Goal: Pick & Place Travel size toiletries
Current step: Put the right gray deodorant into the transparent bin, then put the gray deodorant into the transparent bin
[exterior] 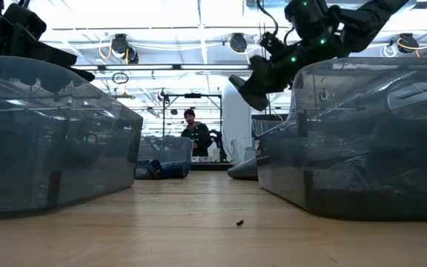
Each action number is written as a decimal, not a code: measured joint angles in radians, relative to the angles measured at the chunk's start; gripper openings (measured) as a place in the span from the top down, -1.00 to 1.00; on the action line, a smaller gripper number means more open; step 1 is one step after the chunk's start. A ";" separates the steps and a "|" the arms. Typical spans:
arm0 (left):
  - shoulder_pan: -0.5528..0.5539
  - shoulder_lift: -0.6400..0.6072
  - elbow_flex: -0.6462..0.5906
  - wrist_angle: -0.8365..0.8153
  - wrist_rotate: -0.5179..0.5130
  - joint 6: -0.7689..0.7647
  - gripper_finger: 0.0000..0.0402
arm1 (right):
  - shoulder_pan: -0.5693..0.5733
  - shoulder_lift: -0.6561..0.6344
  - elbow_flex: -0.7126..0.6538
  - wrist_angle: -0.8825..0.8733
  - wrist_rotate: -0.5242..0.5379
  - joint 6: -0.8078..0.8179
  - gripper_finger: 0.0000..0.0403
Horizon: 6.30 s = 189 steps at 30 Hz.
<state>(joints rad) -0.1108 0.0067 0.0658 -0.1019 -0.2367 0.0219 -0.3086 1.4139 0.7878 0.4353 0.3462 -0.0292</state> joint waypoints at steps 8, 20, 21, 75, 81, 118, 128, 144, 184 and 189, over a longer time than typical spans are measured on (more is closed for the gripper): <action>0.000 0.000 0.000 0.000 0.000 0.000 -0.97 | -0.132 0.000 -0.091 0.010 0.000 0.042 -0.03; 0.000 0.000 0.000 0.000 0.000 0.000 -0.97 | -0.253 0.000 -0.278 0.189 -0.009 0.122 -0.03; 0.000 0.000 0.000 0.000 0.000 0.000 -0.97 | -0.254 0.000 -0.283 0.190 -0.010 0.122 -0.03; 0.000 0.000 0.000 0.000 0.000 0.000 -0.97 | -0.142 0.000 -0.289 0.402 -0.705 0.209 -0.15; 0.000 0.000 0.000 0.000 0.000 0.000 -0.97 | -0.040 0.000 -0.289 0.413 -0.860 0.210 -0.15; 0.000 0.000 0.000 0.000 0.000 0.000 -0.97 | 0.287 0.000 0.188 -0.588 -0.278 0.069 -0.35; 0.000 0.000 0.000 0.000 0.000 0.000 -0.97 | 0.282 0.112 0.205 -0.686 -0.195 0.148 -0.35; 0.000 0.000 0.000 0.000 0.000 0.000 -0.97 | 0.279 0.271 0.206 -0.698 -0.270 0.183 -0.33; 0.000 0.000 0.000 0.000 0.000 0.000 -0.97 | 0.253 0.317 0.177 -0.658 -0.327 0.066 0.02; 0.000 0.000 0.000 0.000 0.000 0.000 -0.97 | 0.257 0.317 0.177 -0.646 -0.350 0.068 -0.03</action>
<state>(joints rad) -0.1108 0.0067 0.0654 -0.1017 -0.2363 0.0219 -0.0519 1.7313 0.9653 -0.2103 -0.0041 0.0387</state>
